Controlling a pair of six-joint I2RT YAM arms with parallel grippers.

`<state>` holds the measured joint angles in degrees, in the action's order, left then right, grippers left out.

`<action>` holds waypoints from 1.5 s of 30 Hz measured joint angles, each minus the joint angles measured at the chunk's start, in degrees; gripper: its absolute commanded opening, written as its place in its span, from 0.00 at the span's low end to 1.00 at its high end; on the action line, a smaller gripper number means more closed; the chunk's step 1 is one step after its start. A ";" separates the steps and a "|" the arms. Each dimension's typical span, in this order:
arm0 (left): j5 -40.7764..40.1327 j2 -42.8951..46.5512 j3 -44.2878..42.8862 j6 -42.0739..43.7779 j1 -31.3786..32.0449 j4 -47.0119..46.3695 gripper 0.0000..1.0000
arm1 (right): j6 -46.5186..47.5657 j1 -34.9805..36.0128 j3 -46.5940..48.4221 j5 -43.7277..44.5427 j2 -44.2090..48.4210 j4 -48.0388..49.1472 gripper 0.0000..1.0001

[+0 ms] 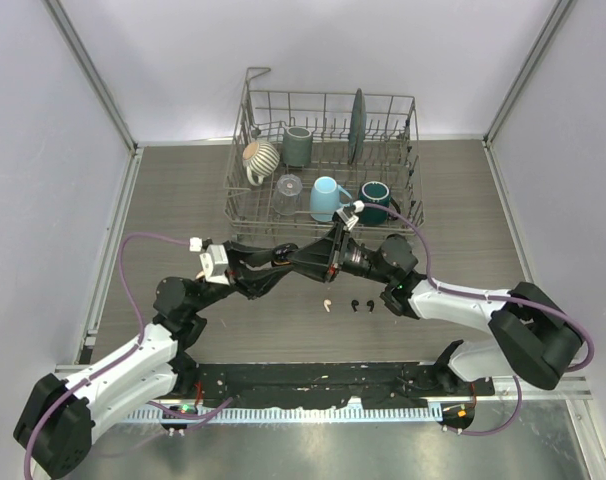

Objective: Insert the wireless bluetooth earbuds into the charging case
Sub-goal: Open the charging case.

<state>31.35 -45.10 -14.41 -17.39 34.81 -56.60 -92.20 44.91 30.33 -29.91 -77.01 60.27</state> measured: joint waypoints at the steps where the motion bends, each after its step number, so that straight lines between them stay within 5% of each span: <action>1: -0.07 0.00 -0.33 -0.31 0.00 0.48 0.45 | 0.68 0.00 0.00 0.13 0.57 -0.68 0.01; 11: -0.24 -0.04 -1.55 -1.79 0.00 2.08 0.43 | 3.37 0.00 0.00 0.85 2.03 -2.69 0.01; 17: 0.44 -1.09 -1.66 -1.97 0.02 1.88 0.24 | 3.52 -0.02 0.00 1.31 2.03 -3.17 0.01; 21: 1.29 -2.32 -2.12 -1.81 0.00 1.09 0.25 | 3.28 -0.15 0.00 1.77 2.03 -3.32 0.01; 26: 1.51 -2.95 -2.23 -1.88 -0.04 0.42 0.00 | 3.08 -0.35 0.00 1.77 2.03 -3.32 0.02; 28: 1.70 -3.08 -2.25 -1.79 -0.07 0.22 0.00 | 2.95 -0.35 0.00 1.77 2.03 -3.32 0.15; 29: 1.73 -3.17 -2.25 -1.75 -0.07 0.15 0.00 | 2.89 -0.35 0.00 1.75 2.03 -3.32 0.33; 32: 1.75 -3.13 -2.25 -1.62 -0.07 0.04 0.00 | 2.78 -0.35 0.00 1.75 2.03 -3.17 0.56; 35: 1.49 -2.73 -2.25 -1.29 -0.04 0.46 0.00 | 2.71 -0.24 -0.02 1.62 2.05 -2.49 0.68; 45: -0.92 2.34 -1.60 1.51 -0.04 3.65 0.00 | 12.09 0.04 -0.70 3.63 12.31 -16.24 0.70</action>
<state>30.44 -42.76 -16.01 -15.88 34.76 -52.95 -80.12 44.95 29.63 -26.28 -64.71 44.03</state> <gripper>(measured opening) 0.316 0.698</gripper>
